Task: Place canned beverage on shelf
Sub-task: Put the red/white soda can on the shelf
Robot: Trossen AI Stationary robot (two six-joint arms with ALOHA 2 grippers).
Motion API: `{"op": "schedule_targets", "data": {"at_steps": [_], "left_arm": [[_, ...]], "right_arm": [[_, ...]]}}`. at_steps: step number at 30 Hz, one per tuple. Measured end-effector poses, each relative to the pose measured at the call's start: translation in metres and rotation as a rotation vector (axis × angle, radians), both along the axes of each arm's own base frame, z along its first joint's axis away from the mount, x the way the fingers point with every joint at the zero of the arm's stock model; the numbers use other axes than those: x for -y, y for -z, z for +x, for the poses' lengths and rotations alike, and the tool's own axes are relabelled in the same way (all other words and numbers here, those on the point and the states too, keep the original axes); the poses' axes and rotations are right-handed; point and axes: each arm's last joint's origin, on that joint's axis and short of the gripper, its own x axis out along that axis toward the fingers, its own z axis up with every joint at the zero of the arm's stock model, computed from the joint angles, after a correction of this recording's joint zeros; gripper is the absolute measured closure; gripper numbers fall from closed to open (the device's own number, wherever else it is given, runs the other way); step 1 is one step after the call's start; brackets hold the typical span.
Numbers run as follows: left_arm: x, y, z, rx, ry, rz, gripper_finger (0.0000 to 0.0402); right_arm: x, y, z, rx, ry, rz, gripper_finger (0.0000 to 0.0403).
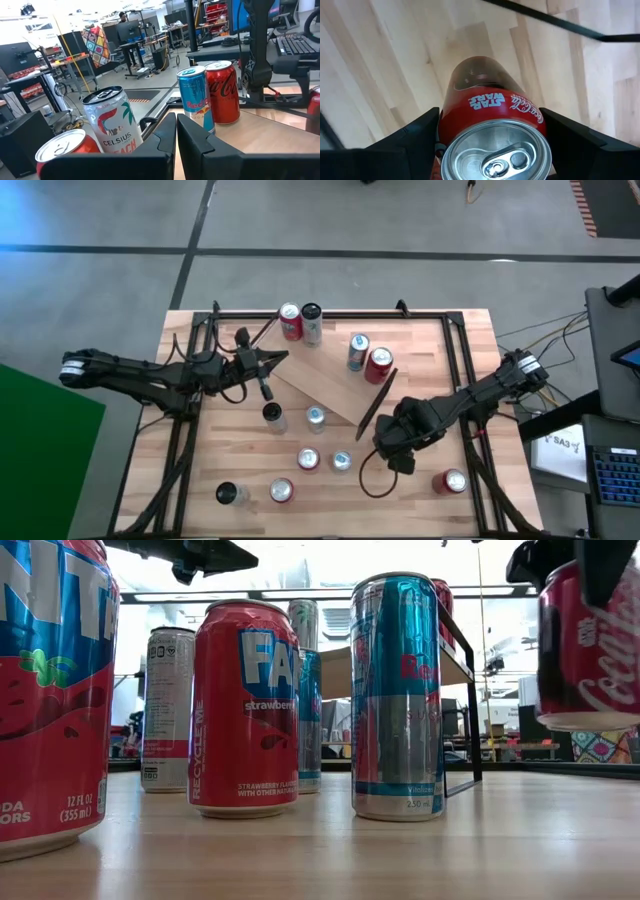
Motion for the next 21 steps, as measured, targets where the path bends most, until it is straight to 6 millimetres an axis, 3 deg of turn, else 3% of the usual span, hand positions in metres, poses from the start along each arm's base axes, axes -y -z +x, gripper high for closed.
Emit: {"op": "schedule_targets", "data": {"at_steps": [21], "left_arm": [[0.0,0.0006,0.0001,-0.001,0.0,-0.011,0.0402]], "right_arm": [[0.0025,-0.001,0.0,-0.004,0.046,0.011,0.0115]]}}
